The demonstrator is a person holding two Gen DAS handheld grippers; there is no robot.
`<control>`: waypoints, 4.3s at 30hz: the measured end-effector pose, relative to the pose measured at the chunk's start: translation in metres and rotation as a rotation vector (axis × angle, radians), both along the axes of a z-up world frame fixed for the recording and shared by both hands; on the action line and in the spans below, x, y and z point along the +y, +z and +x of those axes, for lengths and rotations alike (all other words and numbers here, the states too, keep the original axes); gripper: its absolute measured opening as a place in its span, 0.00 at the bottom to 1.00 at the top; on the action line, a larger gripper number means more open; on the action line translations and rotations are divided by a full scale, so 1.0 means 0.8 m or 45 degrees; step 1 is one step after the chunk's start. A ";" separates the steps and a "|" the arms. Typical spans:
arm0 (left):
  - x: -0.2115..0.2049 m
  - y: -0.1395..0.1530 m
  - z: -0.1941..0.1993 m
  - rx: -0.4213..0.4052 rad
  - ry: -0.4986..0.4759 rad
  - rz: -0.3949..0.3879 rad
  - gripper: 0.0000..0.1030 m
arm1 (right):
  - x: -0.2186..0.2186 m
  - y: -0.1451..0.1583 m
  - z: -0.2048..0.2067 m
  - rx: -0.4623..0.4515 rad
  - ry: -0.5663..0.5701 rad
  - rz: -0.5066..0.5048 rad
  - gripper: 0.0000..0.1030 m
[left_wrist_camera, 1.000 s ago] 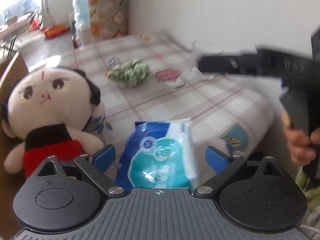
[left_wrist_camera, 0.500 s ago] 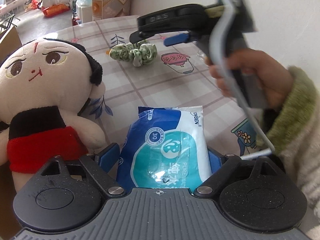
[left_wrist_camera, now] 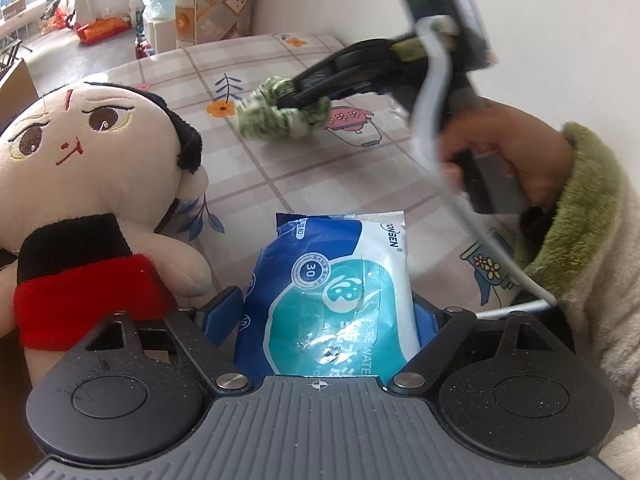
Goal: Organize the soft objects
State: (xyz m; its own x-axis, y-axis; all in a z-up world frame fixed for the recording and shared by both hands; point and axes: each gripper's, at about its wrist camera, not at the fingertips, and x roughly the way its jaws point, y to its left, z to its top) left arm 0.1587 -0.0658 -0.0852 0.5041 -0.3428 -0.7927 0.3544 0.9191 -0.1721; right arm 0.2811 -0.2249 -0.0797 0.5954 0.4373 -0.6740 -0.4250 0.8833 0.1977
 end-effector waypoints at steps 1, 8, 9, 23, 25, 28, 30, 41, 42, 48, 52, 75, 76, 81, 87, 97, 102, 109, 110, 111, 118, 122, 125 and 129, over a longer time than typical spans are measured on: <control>0.001 -0.001 0.000 0.005 -0.009 -0.012 0.74 | -0.006 0.005 -0.006 -0.002 0.003 0.023 0.19; 0.004 0.000 -0.005 -0.002 -0.021 -0.030 0.69 | -0.073 0.040 -0.094 0.007 -0.060 0.187 0.19; 0.006 0.000 -0.007 0.000 -0.014 -0.041 0.69 | -0.079 0.043 -0.109 0.013 -0.074 0.211 0.19; 0.030 0.029 -0.087 -0.023 0.014 -0.138 0.66 | -0.104 0.038 -0.284 0.101 -0.165 0.453 0.19; 0.039 0.037 -0.105 -0.034 0.029 -0.150 0.66 | -0.098 0.043 -0.301 0.110 -0.149 0.482 0.19; 0.058 0.052 -0.133 -0.060 0.055 -0.176 0.66 | -0.085 0.057 -0.327 0.095 -0.107 0.511 0.19; 0.072 0.062 -0.151 -0.082 0.079 -0.186 0.66 | -0.076 0.070 -0.342 0.074 -0.066 0.538 0.19; 0.184 0.146 -0.231 -0.318 0.370 -0.233 0.66 | 0.054 0.176 -0.350 -0.105 0.369 0.606 0.19; 0.195 0.153 -0.235 -0.345 0.401 -0.233 0.66 | 0.069 0.187 -0.344 -0.120 0.411 0.611 0.19; 0.257 0.178 -0.226 -0.439 0.572 -0.243 0.66 | 0.162 0.233 -0.291 -0.132 0.595 0.620 0.19; 0.289 0.173 -0.190 -0.419 0.654 -0.236 0.66 | 0.227 0.235 -0.234 -0.057 0.642 0.553 0.19; 0.321 0.035 -0.040 0.124 0.769 -0.203 0.67 | 0.322 0.134 -0.086 0.130 0.638 0.177 0.19; 0.322 0.031 -0.039 0.149 0.778 -0.207 0.68 | 0.321 0.135 -0.085 0.128 0.641 0.181 0.19; 0.329 0.018 -0.043 0.220 0.779 -0.279 0.72 | 0.327 0.140 -0.082 0.111 0.650 0.168 0.19; 0.344 0.030 -0.061 0.183 0.795 -0.369 0.75 | 0.342 0.140 -0.083 0.141 0.693 0.108 0.19; 0.357 0.064 -0.099 0.017 0.778 -0.409 0.80 | 0.401 0.124 -0.087 0.166 0.784 -0.239 0.19; 0.359 0.067 -0.102 -0.019 0.771 -0.405 0.80 | 0.431 0.104 -0.096 0.105 0.817 -0.484 0.22; 0.363 0.070 -0.106 -0.058 0.803 -0.400 0.81 | 0.447 0.096 -0.105 0.092 0.854 -0.574 0.57; 0.364 0.070 -0.107 -0.064 0.808 -0.398 0.81 | 0.446 0.097 -0.107 0.086 0.854 -0.571 0.59; 0.365 0.071 -0.109 -0.071 0.813 -0.396 0.82 | 0.447 0.099 -0.109 0.081 0.855 -0.567 0.59; 0.365 0.078 -0.116 -0.131 0.844 -0.366 0.85 | 0.428 0.123 -0.116 0.093 0.826 -0.436 0.59; 0.361 0.087 -0.124 -0.190 0.866 -0.323 0.91 | 0.396 0.152 -0.129 0.053 0.784 -0.278 0.59; 0.355 0.097 -0.134 -0.256 0.878 -0.275 0.95 | 0.356 0.177 -0.150 -0.012 0.738 -0.106 0.65; 0.341 0.113 -0.147 -0.336 0.865 -0.208 0.98 | 0.289 0.201 -0.191 -0.132 0.626 0.127 0.99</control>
State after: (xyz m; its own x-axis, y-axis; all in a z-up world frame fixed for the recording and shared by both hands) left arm 0.0408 0.2068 0.0052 0.8133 0.0088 -0.5817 -0.2341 0.9203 -0.3134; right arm 0.1285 0.0065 0.0811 0.3649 0.7416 -0.5629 -0.8075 0.5531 0.2052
